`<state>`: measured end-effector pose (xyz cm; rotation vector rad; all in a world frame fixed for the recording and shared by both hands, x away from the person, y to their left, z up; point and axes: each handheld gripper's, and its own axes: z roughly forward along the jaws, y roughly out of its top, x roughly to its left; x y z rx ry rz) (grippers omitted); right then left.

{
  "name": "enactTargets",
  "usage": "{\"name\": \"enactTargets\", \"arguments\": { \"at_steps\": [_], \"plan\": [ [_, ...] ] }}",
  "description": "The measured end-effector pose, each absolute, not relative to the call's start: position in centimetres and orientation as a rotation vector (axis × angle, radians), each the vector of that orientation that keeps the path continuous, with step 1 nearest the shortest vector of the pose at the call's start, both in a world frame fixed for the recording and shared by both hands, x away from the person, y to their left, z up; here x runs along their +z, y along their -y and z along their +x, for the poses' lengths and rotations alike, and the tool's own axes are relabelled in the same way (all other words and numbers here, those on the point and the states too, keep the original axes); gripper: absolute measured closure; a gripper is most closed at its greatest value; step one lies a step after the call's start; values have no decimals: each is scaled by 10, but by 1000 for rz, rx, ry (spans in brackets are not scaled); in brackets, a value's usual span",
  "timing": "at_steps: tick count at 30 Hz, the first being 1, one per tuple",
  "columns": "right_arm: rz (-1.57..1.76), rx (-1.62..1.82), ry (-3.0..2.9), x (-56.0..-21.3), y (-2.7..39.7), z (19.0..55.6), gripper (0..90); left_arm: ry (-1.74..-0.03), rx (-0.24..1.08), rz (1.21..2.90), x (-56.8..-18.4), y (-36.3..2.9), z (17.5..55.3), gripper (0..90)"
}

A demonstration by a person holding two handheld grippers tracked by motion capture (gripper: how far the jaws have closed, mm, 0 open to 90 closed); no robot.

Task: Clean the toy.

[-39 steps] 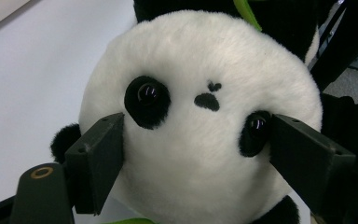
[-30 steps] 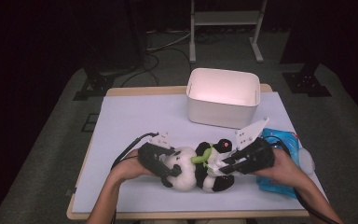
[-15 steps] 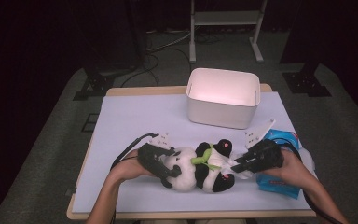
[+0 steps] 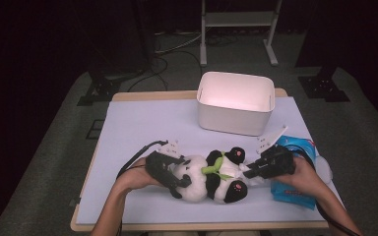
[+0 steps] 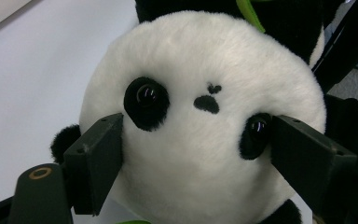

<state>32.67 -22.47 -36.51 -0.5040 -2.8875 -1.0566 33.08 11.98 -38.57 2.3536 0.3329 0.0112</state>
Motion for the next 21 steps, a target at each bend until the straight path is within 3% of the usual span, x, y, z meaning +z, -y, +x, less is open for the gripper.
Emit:
{"name": "enactTargets", "arguments": {
  "at_steps": [10,21],
  "plan": [
    [-381,-1106,2905,-348,189,330,765,-323,13,2355,-386,-120,329,189],
    [-520,-1086,2858,-375,225,325,765,-315,21,2361,-385,-120,329,189]
  ]
}}
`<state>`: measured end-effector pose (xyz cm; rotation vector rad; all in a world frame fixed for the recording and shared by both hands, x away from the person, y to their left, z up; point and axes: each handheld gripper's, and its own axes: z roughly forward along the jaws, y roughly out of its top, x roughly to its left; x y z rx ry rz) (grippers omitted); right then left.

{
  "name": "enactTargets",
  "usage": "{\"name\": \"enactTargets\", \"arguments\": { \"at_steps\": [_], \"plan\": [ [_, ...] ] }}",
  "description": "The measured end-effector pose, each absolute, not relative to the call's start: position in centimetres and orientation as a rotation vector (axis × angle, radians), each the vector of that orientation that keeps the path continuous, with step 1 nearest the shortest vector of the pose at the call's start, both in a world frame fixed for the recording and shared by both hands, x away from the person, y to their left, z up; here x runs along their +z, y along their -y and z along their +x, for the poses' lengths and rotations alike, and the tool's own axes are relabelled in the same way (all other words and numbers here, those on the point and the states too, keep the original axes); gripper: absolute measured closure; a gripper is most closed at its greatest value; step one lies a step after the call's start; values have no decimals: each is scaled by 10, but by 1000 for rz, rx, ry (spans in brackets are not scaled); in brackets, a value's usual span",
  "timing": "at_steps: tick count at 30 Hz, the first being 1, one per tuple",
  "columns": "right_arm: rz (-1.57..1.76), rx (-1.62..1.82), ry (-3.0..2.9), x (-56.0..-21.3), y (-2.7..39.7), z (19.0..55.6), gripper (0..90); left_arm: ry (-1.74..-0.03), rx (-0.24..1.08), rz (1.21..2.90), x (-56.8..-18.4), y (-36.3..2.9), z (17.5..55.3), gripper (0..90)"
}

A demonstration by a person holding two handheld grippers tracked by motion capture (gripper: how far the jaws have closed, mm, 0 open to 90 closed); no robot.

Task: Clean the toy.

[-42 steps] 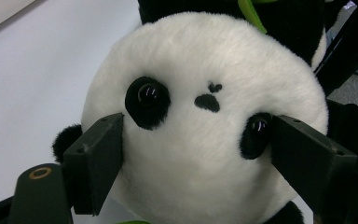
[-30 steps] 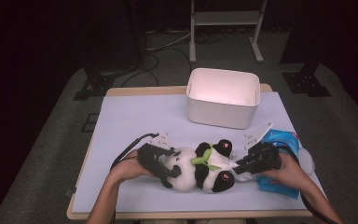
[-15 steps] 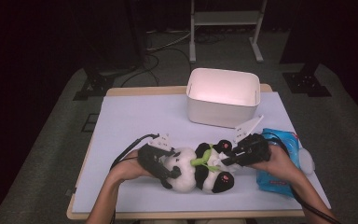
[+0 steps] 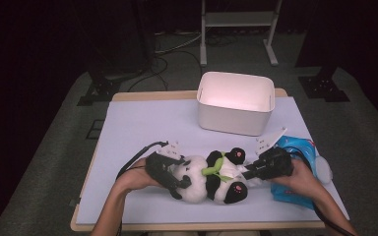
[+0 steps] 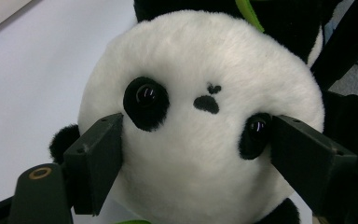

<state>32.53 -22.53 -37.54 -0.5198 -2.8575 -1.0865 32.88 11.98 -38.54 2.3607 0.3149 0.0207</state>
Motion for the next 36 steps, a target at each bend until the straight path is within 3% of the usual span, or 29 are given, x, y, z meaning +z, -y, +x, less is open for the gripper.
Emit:
{"name": "enactTargets", "arguments": {
  "at_steps": [11,18,24,29,36],
  "plan": [
    [-430,-1073,2909,-357,207,324,764,-312,17,2361,-386,-120,329,189],
    [-238,-1108,2923,-328,161,319,762,-316,20,2361,-385,-119,328,189],
    [-120,-1015,2957,-325,124,315,760,-312,21,2366,-385,-119,329,189],
    [-112,-992,2963,-328,124,314,760,-312,21,2363,-385,-120,329,189],
    [-190,-943,3004,-336,155,308,759,-324,21,2358,-385,-118,328,189]
  ]
}}
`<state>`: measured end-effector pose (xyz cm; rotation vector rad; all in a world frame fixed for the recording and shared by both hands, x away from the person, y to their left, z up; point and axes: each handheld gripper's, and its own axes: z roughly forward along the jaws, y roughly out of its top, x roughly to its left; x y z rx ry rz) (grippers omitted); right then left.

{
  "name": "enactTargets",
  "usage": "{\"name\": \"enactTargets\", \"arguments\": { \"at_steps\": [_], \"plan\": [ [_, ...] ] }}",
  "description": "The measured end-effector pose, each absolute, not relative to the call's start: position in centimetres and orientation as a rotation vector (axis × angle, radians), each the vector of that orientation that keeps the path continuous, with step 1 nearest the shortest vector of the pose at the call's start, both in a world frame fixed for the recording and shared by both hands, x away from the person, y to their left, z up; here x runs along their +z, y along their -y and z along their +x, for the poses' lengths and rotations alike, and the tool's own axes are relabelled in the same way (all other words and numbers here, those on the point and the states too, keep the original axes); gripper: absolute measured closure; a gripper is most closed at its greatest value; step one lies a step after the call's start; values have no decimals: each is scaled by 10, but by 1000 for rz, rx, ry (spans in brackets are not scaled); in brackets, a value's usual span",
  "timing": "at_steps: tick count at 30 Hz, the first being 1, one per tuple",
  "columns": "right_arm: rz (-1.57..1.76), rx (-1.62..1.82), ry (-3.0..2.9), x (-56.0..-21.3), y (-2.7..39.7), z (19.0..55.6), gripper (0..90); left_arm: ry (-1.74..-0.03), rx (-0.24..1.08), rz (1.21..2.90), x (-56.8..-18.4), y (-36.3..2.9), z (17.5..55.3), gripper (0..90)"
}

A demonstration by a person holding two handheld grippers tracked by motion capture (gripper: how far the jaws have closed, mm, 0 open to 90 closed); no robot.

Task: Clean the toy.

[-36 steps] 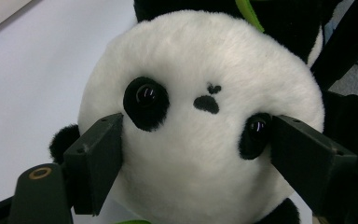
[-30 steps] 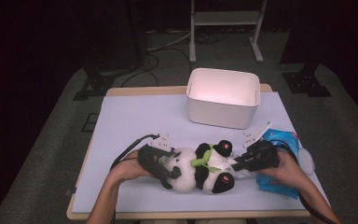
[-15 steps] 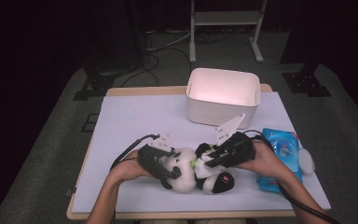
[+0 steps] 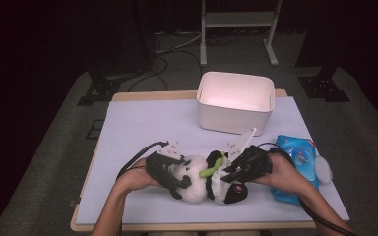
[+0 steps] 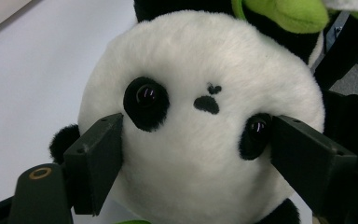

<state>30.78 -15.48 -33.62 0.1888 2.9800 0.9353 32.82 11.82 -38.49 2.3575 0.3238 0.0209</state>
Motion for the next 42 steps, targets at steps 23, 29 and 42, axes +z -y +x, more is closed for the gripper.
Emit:
{"name": "enactTargets", "arguments": {
  "at_steps": [23,29,42],
  "plan": [
    [215,944,-2987,-338,159,315,759,-314,27,2367,-385,-118,328,189],
    [332,901,-2961,-335,185,324,759,-313,19,2365,-384,-117,328,190],
    [297,882,-2926,-326,133,355,757,-280,35,2380,-384,-116,325,190]
  ]
}}
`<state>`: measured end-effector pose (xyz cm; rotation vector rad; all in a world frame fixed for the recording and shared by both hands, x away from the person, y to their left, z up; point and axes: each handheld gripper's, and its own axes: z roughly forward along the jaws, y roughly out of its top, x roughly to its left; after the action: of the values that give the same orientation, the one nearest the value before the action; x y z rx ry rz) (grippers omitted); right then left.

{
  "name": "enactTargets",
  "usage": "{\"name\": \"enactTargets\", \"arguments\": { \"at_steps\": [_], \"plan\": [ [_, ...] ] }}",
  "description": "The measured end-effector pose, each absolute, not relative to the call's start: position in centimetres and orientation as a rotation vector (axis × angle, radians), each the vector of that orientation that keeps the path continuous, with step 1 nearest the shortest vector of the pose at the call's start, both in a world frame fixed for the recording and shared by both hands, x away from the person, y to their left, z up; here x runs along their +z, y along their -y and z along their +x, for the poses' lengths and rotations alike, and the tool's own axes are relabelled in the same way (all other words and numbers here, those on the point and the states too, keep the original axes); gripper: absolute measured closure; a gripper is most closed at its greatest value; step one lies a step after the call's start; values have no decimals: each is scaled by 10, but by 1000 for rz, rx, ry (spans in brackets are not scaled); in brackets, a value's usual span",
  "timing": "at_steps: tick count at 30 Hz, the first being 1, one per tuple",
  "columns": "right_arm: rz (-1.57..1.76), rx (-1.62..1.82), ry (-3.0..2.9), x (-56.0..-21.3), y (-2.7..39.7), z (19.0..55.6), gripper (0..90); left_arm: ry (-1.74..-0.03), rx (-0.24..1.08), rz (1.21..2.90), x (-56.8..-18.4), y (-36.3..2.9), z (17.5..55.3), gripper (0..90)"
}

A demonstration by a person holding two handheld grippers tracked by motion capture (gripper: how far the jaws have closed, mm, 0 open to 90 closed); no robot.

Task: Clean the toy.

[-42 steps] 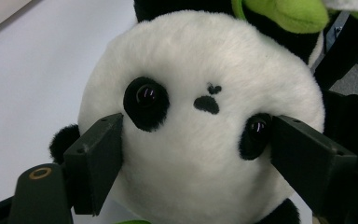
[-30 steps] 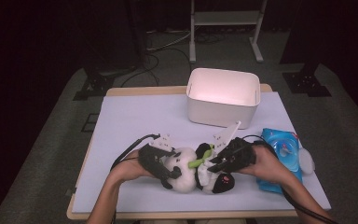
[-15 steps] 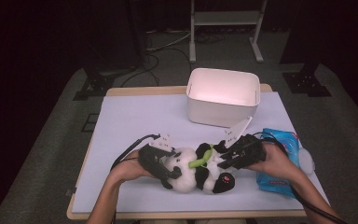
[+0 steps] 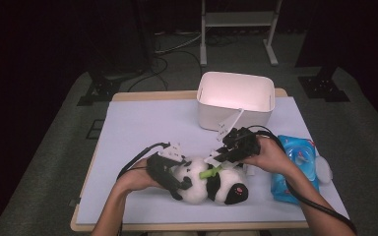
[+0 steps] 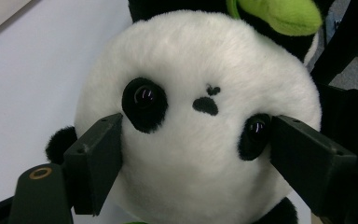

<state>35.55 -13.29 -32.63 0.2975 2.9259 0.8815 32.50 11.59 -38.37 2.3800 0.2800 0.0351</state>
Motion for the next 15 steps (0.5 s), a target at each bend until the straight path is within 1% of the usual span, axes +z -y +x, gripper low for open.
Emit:
{"name": "enactTargets", "arguments": {
  "at_steps": [5,15],
  "plan": [
    [306,868,-2936,-328,133,356,757,-280,35,2377,-384,-116,325,190],
    [361,905,-2937,-339,166,339,754,-277,36,2379,-383,-116,324,189]
  ]
}}
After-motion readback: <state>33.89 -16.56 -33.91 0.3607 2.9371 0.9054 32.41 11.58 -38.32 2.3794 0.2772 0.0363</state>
